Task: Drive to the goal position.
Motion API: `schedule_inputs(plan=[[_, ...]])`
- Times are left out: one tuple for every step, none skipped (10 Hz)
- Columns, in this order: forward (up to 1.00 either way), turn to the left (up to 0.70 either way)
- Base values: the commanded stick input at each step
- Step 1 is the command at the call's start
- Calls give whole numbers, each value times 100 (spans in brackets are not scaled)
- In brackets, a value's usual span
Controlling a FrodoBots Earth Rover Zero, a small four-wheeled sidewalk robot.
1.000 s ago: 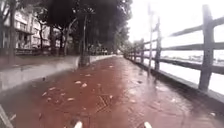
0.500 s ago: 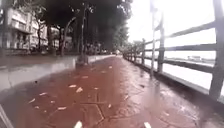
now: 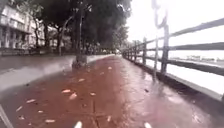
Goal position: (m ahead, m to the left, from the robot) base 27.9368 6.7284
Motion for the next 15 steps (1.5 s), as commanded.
schedule_inputs(plan=[[50,0],[50,0],[50,0],[50,0],[50,0],[50,0],[50,0],[50,0],[50,0],[50,0],[50,0],[50,0],[50,0],[50,0],[50,0]])
